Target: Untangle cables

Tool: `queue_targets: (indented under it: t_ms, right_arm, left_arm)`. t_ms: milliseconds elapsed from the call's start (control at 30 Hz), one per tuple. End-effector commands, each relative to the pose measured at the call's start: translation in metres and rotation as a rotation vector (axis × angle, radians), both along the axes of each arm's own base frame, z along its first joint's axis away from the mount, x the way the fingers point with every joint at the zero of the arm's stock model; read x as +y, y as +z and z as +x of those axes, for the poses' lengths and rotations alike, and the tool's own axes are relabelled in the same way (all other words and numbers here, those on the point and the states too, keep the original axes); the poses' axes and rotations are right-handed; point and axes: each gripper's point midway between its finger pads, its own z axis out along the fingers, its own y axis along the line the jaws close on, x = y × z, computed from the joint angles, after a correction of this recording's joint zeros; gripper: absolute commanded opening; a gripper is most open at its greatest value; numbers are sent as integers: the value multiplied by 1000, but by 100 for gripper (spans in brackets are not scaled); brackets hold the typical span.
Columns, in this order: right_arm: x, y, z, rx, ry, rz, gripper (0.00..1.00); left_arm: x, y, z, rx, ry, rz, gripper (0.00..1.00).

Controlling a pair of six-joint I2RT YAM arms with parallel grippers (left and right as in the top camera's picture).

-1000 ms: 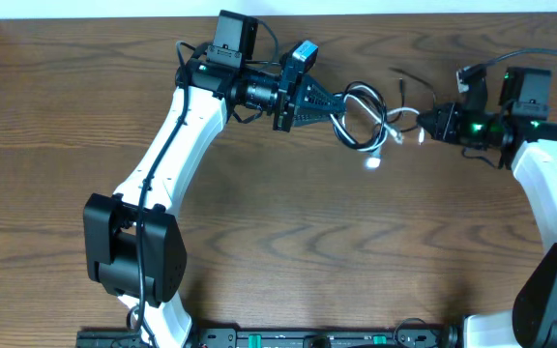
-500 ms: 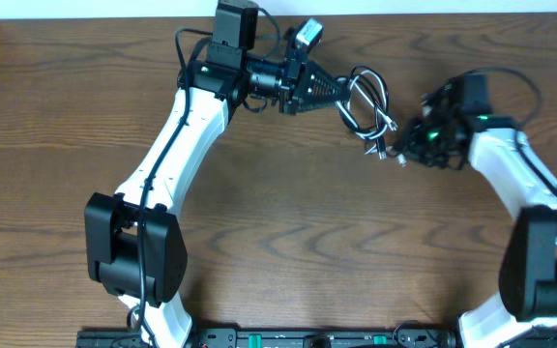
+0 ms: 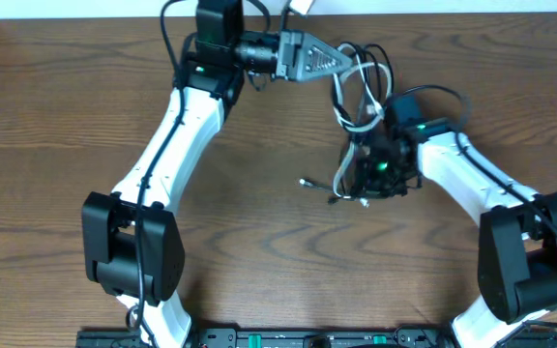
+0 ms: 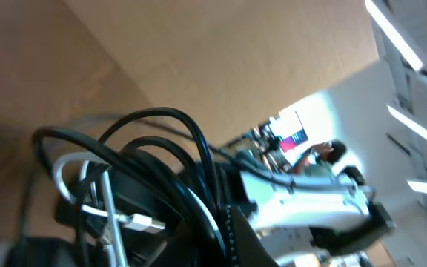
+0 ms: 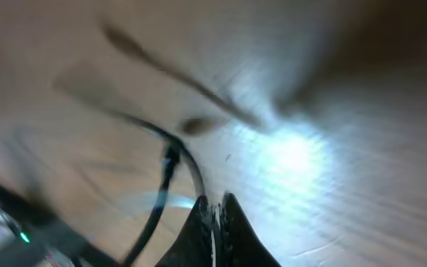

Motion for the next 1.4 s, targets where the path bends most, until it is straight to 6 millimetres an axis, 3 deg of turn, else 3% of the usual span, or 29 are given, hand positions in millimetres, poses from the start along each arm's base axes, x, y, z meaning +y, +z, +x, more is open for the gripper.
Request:
queue_targets:
  t_ms: [0,267,400,567,667,733,933,1067,1300,1367]
  right_arm:
    - [1,11,-5,-73,107,17,1]
    - [-12,80,5,-274,68,83,1]
    - [-22,118,5,-391,38,102,6]
    - [-28,151,0,-517,49,109,49]
    - [-29,160,-3,-562,77,110,62]
    - [-29,165,-1,-599,95,109,65]
    - [-37,182,29,-727,24,84,59]
    - [-69,193,64,-800,-213,-30,41]
    - [-70,206,75,-834,-292,6,1]
    - [-69,206,75,-826,-301,13,1]
  left_arm:
    - [16,26,5,-49,62,-15,7]
    - [23,26,16,-21,113,-11,8]
    - [21,26,10,-21,84,-12,8]
    - [12,27,-7,-16,-3,-13,8]
    - [7,27,-15,-16,-40,-14,8]
    - [3,27,-22,-16,-75,-15,7]
    - [-13,26,-38,-6,-137,-14,7]
    - [-22,22,-46,34,-161,-3,7]
    - [-32,21,-55,42,-189,0,8]
    - [-35,21,-56,42,-191,0,7]
